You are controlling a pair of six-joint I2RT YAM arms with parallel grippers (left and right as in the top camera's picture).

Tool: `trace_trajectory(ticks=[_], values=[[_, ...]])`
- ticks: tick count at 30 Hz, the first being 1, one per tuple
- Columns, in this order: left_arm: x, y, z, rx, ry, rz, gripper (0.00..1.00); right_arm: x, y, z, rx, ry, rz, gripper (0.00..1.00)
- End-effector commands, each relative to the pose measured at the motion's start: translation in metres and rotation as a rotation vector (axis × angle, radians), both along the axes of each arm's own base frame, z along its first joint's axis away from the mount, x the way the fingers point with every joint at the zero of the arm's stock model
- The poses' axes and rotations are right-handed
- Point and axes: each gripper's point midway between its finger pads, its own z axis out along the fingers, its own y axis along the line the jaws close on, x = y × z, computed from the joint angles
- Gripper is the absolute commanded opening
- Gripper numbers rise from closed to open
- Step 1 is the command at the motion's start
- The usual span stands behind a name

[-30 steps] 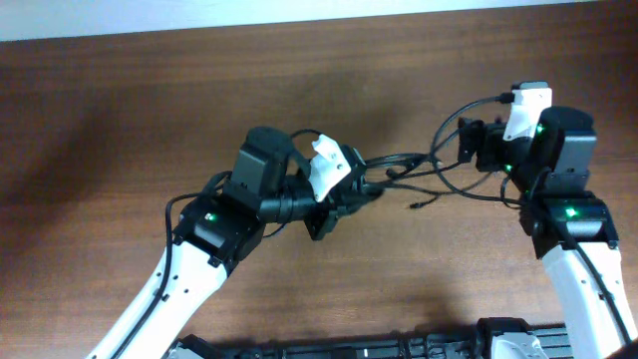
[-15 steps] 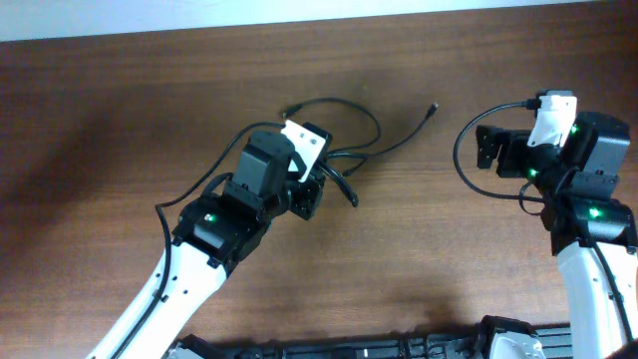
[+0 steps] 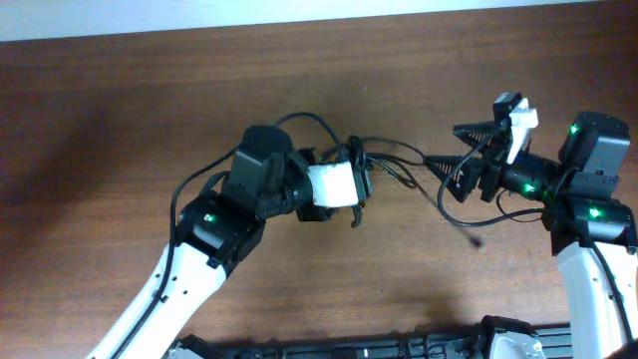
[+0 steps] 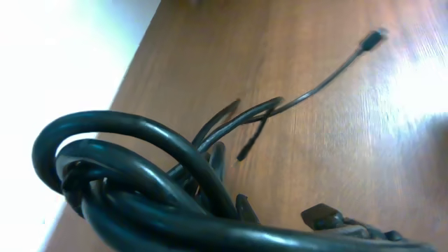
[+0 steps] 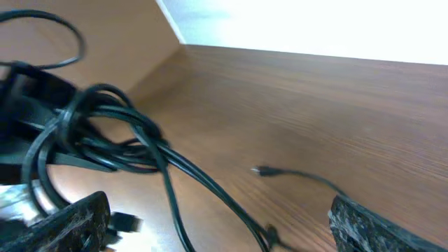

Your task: Untangle cables

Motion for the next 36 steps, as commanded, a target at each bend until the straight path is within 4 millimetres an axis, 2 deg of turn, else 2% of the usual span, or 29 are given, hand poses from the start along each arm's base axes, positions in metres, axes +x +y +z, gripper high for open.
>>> trace_trajectory(ticks=[1,4,6,7,9,12,13,15,19,24,29,30,36], values=[[-0.01,-0.007,0.027,-0.011,-0.222,-0.162,0.0,-0.017,0.014,0.02,0.089,-0.046,0.131,0.99],[-0.005,-0.01,0.039,-0.03,-0.295,-0.169,0.0,-0.032,0.022,0.032,0.161,-0.061,0.228,0.99],[-0.008,-0.014,0.046,-0.032,-0.372,-0.22,0.0,-0.033,0.023,0.032,0.168,-0.061,0.235,0.99],[-0.012,-0.016,0.048,-0.036,-0.402,-0.26,0.0,-0.034,0.023,0.032,0.171,-0.055,0.236,0.99],[-0.035,-0.024,0.054,-0.083,-0.463,-0.418,0.0,-0.036,0.024,0.034,0.18,-0.06,0.249,0.99],[-0.059,-0.029,0.06,-0.168,-0.433,-0.54,0.0,-0.038,0.028,0.035,0.151,-0.124,0.282,0.99],[-0.071,-0.03,0.064,-0.209,-0.42,-0.598,0.0,-0.042,0.034,0.036,0.131,-0.18,0.323,0.99],[-0.081,-0.03,0.067,-0.245,-0.404,-0.651,0.0,-0.05,0.046,0.037,0.114,-0.245,0.392,0.99],[-0.087,-0.03,0.063,-0.26,-0.363,-0.681,0.0,-0.065,0.074,0.04,0.099,-0.327,0.522,0.99],[-0.093,-0.028,0.056,-0.261,-0.297,-0.699,0.0,-0.068,0.078,0.045,0.097,-0.367,0.551,0.98],[-0.101,-0.033,0.053,-0.26,-0.274,-0.722,0.0,-0.076,0.079,0.05,0.134,-0.376,0.592,0.76],[-0.103,-0.034,0.053,-0.259,-0.274,-0.725,0.0,-0.076,0.079,0.05,0.135,-0.375,0.592,0.69],[-0.104,-0.035,0.052,-0.261,-0.277,-0.732,0.0,-0.079,0.079,0.05,0.151,-0.356,0.6,0.68]])
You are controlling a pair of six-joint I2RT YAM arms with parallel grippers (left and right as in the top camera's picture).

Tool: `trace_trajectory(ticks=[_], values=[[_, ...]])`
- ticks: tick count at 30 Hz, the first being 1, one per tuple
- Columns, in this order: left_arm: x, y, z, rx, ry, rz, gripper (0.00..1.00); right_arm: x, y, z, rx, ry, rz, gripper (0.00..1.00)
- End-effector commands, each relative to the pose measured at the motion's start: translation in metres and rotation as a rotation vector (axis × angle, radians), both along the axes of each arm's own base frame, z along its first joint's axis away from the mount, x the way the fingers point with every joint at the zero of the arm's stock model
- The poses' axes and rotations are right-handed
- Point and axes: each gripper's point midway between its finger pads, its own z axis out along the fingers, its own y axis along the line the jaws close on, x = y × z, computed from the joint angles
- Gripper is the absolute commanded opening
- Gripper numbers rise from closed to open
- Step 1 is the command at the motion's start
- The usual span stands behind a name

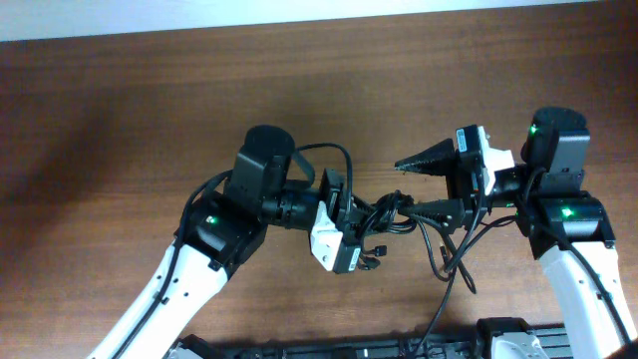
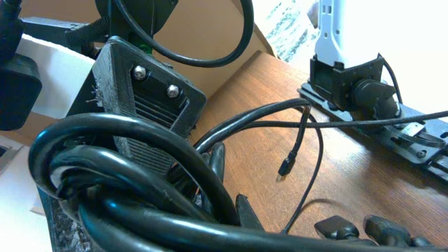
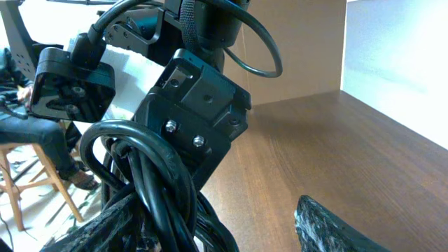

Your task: Untangle cables

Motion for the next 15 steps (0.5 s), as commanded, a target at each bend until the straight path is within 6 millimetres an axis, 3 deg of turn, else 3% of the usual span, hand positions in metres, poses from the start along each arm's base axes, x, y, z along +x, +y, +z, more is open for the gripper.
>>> trace_trajectory(ticks=[1,6,9,15], values=[[-0.009,-0.002,0.008,-0.03,-0.016,-0.047,0.0,-0.003,0.001,0.004,0.008,-0.003,0.017,0.68],[-0.012,-0.002,0.012,-0.05,-0.023,-0.069,0.0,-0.002,0.001,0.003,0.006,-0.002,0.014,0.7],[-0.012,-0.002,0.012,-0.048,-0.025,-0.065,0.0,-0.003,0.001,0.002,0.007,0.014,0.014,0.8],[0.005,-0.003,0.005,-0.005,-0.055,0.029,0.0,-0.004,0.001,0.001,0.008,0.039,0.015,0.89]])
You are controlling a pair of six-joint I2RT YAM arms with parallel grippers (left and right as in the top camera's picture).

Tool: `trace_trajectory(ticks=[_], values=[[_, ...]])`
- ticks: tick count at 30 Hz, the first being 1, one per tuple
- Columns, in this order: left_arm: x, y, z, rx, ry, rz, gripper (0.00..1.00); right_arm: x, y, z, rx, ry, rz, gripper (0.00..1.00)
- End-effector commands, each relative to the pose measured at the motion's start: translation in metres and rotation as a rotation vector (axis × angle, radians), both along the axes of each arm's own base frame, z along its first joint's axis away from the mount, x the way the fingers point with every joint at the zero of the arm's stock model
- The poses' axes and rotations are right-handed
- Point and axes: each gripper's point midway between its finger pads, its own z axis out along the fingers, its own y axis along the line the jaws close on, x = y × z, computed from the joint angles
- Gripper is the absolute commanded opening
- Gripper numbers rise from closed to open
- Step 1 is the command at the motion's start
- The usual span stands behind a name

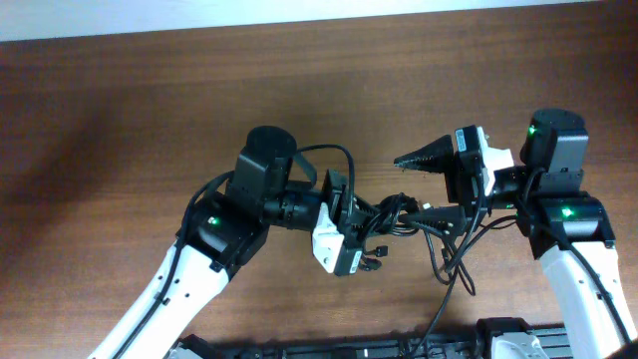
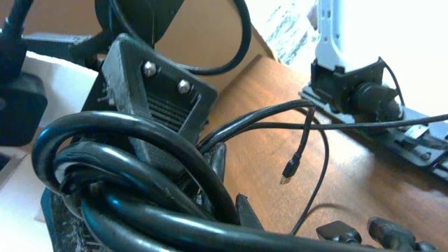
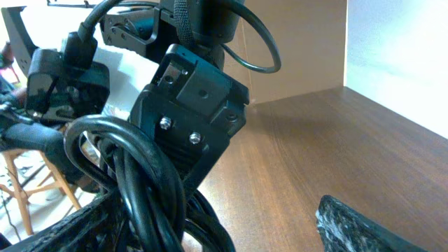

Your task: Untangle cables

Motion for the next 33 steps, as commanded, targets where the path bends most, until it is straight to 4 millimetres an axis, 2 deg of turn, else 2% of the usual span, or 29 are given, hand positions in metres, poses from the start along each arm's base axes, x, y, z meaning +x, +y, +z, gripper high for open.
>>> trace_trajectory(ticks=[1,5,9,12,14,16,17,19,20,22,23,24,30,31,32,33], values=[[0.011,-0.001,0.0,0.018,-0.044,0.061,0.0,-0.003,0.001,0.002,0.007,0.018,0.014,0.89],[0.027,0.0,-0.007,0.059,-0.073,0.152,0.0,-0.004,0.001,0.001,0.008,0.034,0.014,0.91],[0.019,-0.002,0.002,0.011,-0.082,0.095,0.0,-0.005,0.002,0.001,0.01,0.036,0.018,0.9],[0.015,-0.003,0.007,-0.011,-0.087,0.068,0.0,-0.012,0.012,0.001,0.007,0.019,0.064,0.9],[0.012,-0.003,0.008,-0.017,-0.083,0.053,0.0,-0.016,0.019,-0.001,-0.008,-0.024,0.084,0.73],[0.012,-0.003,0.007,-0.012,-0.079,0.056,0.0,-0.013,0.02,-0.004,-0.023,-0.026,0.07,0.63],[0.012,-0.003,0.006,-0.006,-0.072,0.057,0.0,-0.012,0.02,-0.004,-0.026,-0.031,0.065,0.62],[0.009,-0.001,-0.001,0.019,-0.038,0.056,0.0,-0.007,0.019,-0.006,-0.045,-0.037,0.04,0.51],[0.008,0.0,-0.003,0.031,-0.023,0.056,0.0,-0.006,0.019,-0.007,-0.051,-0.037,0.032,0.38],[0.008,0.001,-0.005,0.036,-0.018,0.059,0.0,-0.006,0.019,-0.007,-0.051,-0.037,0.032,0.3],[0.011,0.001,-0.007,0.046,-0.019,0.073,0.0,-0.006,0.019,-0.007,-0.051,-0.037,0.032,0.22],[0.013,0.001,-0.009,0.058,-0.018,0.088,0.0,-0.006,0.019,-0.007,-0.051,-0.037,0.032,0.04],[0.012,0.002,-0.012,0.07,-0.006,0.092,0.0,-0.006,0.019,-0.008,-0.053,-0.037,0.029,0.04],[0.012,0.002,-0.012,0.07,-0.006,0.092,0.04,-0.006,0.019,-0.008,-0.053,-0.037,0.029,0.04],[0.013,0.002,-0.012,0.071,-0.006,0.094,0.99,-0.006,0.019,-0.008,-0.053,-0.037,0.029,0.04],[0.014,0.003,-0.014,0.08,0.0,0.108,0.99,-0.006,0.019,-0.008,-0.053,-0.037,0.029,0.04]])
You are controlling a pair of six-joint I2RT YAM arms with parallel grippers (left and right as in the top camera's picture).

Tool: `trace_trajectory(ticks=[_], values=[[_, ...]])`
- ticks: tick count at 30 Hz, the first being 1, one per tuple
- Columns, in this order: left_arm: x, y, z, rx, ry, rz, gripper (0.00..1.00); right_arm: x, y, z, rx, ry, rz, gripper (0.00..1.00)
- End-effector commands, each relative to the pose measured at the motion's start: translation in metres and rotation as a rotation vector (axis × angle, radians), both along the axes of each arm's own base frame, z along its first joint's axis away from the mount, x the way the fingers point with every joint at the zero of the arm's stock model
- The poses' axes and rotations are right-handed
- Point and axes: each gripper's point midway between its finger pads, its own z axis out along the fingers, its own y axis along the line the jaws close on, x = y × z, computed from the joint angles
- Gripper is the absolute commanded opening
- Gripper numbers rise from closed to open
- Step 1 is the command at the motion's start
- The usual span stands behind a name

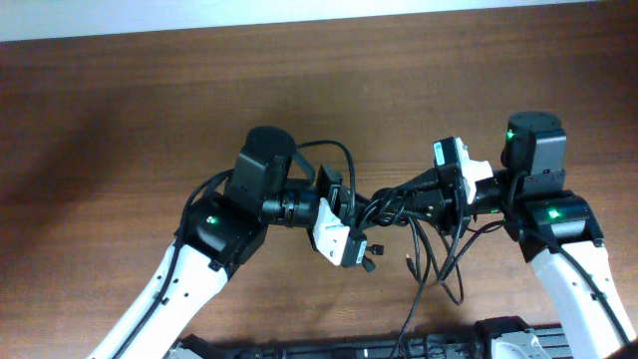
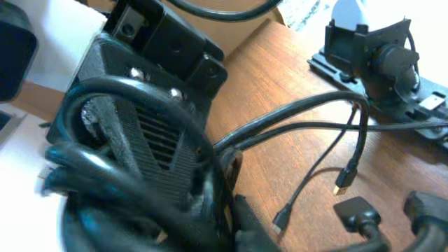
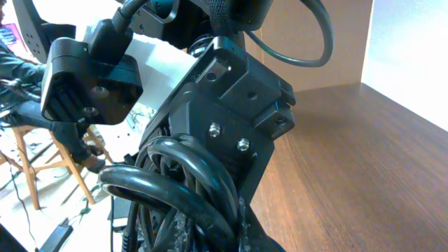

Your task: Untangle cables

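A knot of black cables (image 1: 391, 207) hangs between both arms over the wooden table. My left gripper (image 1: 349, 224) is shut on its left side, where the thick loops (image 2: 133, 175) fill the left wrist view. My right gripper (image 1: 423, 197) is shut on the right side of the same knot (image 3: 192, 185), almost touching the left gripper's body (image 3: 238, 133). Thin loose strands (image 1: 439, 264) drop from the knot to the table. A USB plug (image 2: 343, 187) and a larger black connector (image 2: 357, 210) lie on the wood below.
The brown table (image 1: 150, 100) runs to a white wall at the far edge. A black base rail (image 1: 379, 349) lies along the near edge, and the right arm's mount (image 2: 378, 56) stands at the table's near right.
My right gripper, open beside the knot before, has moved left and shut on it. The knot now sits tighter between the two grippers, and the loose strands hang a little further left.
At first the arms were apart, the left holding the knot and the right open with a strand stretched between them. Then the right gripper stood open close to the knot. Now it is shut on it, and both grippers hold the bundle.
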Motion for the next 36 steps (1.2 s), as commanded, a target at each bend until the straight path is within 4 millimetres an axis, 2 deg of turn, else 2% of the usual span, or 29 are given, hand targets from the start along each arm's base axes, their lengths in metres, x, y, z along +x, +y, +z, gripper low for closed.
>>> trace_trajectory(ticks=[1,3,6,8,13,14,18,21,25,29,32,34,36], values=[[0.0,-0.001,0.001,0.012,0.006,0.018,0.99,0.004,0.0,0.0,-0.016,0.001,-0.024,0.04],[0.006,0.001,-0.001,0.029,0.044,0.07,0.99,0.008,-0.001,-0.003,-0.031,0.005,-0.045,0.04],[0.009,0.008,0.007,0.015,0.061,0.104,0.99,0.012,-0.001,-0.007,-0.05,0.015,-0.069,0.04],[0.017,0.021,0.013,0.01,0.051,0.159,0.99,0.013,-0.002,-0.008,-0.055,0.016,-0.077,0.04],[0.076,0.066,0.014,0.022,0.243,0.605,0.99,0.023,-0.019,-0.014,-0.066,0.075,-0.16,0.04],[0.08,0.07,0.013,0.016,0.277,0.641,0.99,0.025,-0.022,-0.015,-0.066,0.084,-0.172,0.04],[0.081,0.071,0.013,0.008,0.308,0.655,0.99,0.029,-0.028,-0.015,-0.063,0.116,-0.202,0.04],[0.078,0.07,0.012,-0.014,0.439,0.678,0.99,0.031,-0.03,-0.016,-0.066,0.118,-0.214,0.04],[0.043,0.06,0.005,0.025,0.588,0.525,0.99,0.033,-0.03,-0.018,-0.075,0.137,-0.231,0.04],[0.032,0.058,0.004,0.034,0.632,0.471,0.99,0.034,-0.031,-0.017,-0.074,0.138,-0.232,0.04],[0.031,0.057,0.006,0.025,0.671,0.474,0.99,0.036,-0.031,-0.018,-0.082,0.147,-0.248,0.04],[0.036,0.055,0.013,-0.014,0.784,0.513,0.99,0.054,-0.038,-0.025,-0.114,0.24,-0.357,0.04],[0.042,0.052,0.026,-0.074,0.885,0.541,0.99,0.061,-0.041,-0.026,-0.118,0.284,-0.403,0.04]])
